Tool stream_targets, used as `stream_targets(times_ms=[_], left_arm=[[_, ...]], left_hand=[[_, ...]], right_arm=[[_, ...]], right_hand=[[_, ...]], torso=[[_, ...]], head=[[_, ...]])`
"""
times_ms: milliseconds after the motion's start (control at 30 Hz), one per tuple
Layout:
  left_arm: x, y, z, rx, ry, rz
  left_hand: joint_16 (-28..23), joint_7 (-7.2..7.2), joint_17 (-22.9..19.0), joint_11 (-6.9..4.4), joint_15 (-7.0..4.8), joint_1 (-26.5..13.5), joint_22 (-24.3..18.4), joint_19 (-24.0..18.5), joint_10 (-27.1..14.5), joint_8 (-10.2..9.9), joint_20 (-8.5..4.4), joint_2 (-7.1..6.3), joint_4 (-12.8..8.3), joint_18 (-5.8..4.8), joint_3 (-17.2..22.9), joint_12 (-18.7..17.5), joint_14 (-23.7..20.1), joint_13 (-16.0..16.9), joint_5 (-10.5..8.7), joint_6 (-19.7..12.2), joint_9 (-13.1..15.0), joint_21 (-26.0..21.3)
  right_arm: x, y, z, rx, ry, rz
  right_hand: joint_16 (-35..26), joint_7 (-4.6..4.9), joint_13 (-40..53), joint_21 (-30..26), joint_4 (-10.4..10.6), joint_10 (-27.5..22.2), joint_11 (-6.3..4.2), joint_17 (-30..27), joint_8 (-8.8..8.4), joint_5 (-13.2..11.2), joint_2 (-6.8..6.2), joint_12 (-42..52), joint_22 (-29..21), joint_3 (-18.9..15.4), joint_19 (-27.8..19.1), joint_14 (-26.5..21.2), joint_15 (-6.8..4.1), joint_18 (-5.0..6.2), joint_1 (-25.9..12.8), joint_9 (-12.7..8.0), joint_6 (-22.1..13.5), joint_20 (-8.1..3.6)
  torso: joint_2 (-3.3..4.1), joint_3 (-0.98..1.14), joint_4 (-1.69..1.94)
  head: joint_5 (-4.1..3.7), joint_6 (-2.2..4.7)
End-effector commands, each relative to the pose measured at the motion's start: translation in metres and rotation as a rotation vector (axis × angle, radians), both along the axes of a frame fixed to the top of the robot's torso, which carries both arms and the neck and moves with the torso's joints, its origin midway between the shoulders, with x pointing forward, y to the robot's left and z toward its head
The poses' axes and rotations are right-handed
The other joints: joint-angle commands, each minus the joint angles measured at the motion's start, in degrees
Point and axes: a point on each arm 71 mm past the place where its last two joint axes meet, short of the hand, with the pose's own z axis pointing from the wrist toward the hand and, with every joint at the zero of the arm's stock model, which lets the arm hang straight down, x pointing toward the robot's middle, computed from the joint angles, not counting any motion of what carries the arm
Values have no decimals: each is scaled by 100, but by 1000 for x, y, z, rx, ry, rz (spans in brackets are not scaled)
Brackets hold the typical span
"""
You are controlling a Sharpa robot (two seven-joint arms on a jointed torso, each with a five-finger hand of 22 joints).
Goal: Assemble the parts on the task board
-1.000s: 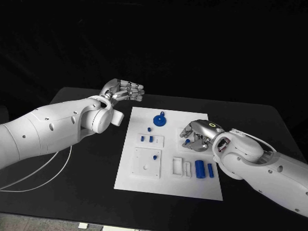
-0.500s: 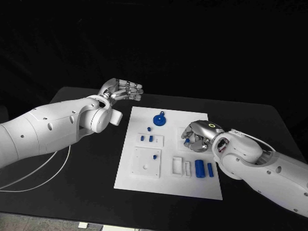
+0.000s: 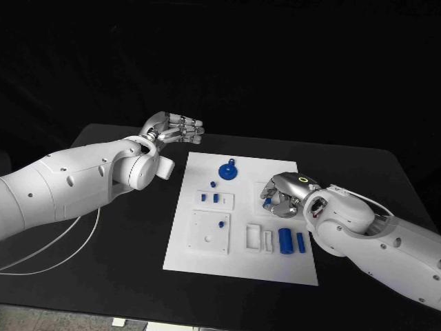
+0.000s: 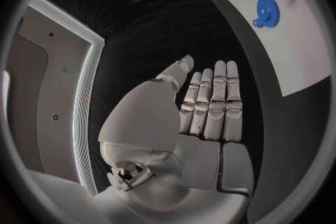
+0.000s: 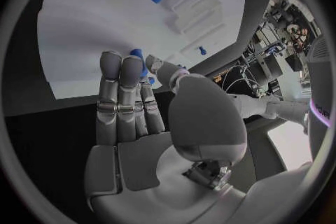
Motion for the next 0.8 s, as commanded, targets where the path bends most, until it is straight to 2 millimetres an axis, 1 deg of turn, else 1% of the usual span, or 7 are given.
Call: stream_targets(times_ms=[33, 233, 367, 433, 567, 733, 800], left_arm=[[0, -2, 1, -6, -1, -16], [0, -2, 1, -6, -1, -18], [0, -2, 1, -6, -1, -17], [0, -2, 1, -6, -1, -17], [0, -2, 1, -6, -1, -17], [0, -1, 1, -5, -1, -17], [0, -1, 1, -6, -1, -17]], left_hand=[[-22, 8, 1, -3, 9, -56, -5, 43, -26, 10, -1, 23, 7, -70, -27, 6, -32, -1, -31, -35, 4, -14], [-22, 8, 1, -3, 9, -56, -5, 43, -26, 10, -1, 23, 7, -70, -27, 6, -32, -1, -31, -35, 4, -14], [-22, 8, 1, -3, 9, -56, -5, 43, -26, 10, -1, 23, 7, -70, -27, 6, -32, -1, -31, -35, 4, -14], [-22, 8, 1, -3, 9, -56, -5, 43, -26, 10, -1, 23, 7, -70, -27, 6, -32, -1, -31, -35, 4, -14], [-22, 8, 1, -3, 9, -56, -5, 43, -26, 10, -1, 23, 7, -70, -27, 6, -32, -1, -31, -35, 4, -14], [-22, 8, 1, -3, 9, -56, -5, 43, -26, 10, -1, 23, 7, -70, -27, 6, -32, -1, -31, -35, 4, -14], [-22, 8, 1, -3, 9, -56, -5, 43, -26, 10, -1, 23, 7, -70, -27, 6, -32, -1, -31, -35, 4, -14]], right_arm=[[-1, 1, -1, -21, -2, 5], [-1, 2, 0, -12, -12, 8], [-1, 3, 0, -17, -22, 9], [-1, 3, 0, -25, -28, 8], [-1, 3, 0, -40, -42, 2], [-1, 3, 1, -40, -61, -1], [-1, 4, 2, -37, -69, -1]], right_hand=[[-32, 4, 10, 72, -10, 166, -33, 12, 12, -13, 89, 11, 28, 53, 225, 5, -53, -55, 1, 7, 91, -37], [-14, -52, 17, 327, -72, 647, -166, 38, 17, -13, 233, 1, 154, 63, 226, 6, -133, -160, 72, 26, 388, -109], [-20, -124, 44, 445, -182, 995, -283, 50, 54, -13, 327, 28, 238, -43, 218, 7, -192, -230, 166, 66, 669, -171], [-30, -151, 47, 503, -261, 1105, -313, 53, 36, -12, 370, 23, 284, -75, 214, 12, -215, -263, 216, 81, 780, -205], [-55, -174, 50, 616, -411, 1211, -322, 65, 4, -13, 400, 12, 407, 28, 201, 27, -241, -308, 241, 93, 874, -250], [-75, -174, 53, 655, -411, 1220, -322, 82, 4, -11, 433, 13, 481, 22, 201, 34, -245, -313, 266, 100, 879, -257], [-75, -178, 54, 665, -404, 1225, -325, 89, 4, -11, 430, 11, 499, 22, 204, 41, -249, -316, 272, 105, 886, -261]], torso=[[1, -1, -6], [-1, -1, 1], [2, 0, 3], [1, -1, 3], [1, -2, 0], [4, -1, -7], [4, -1, -2]], head=[[-2, -9], [-7, -15], [-10, -20], [-13, -23], [-9, -26], [-3, -28], [-7, -28]])
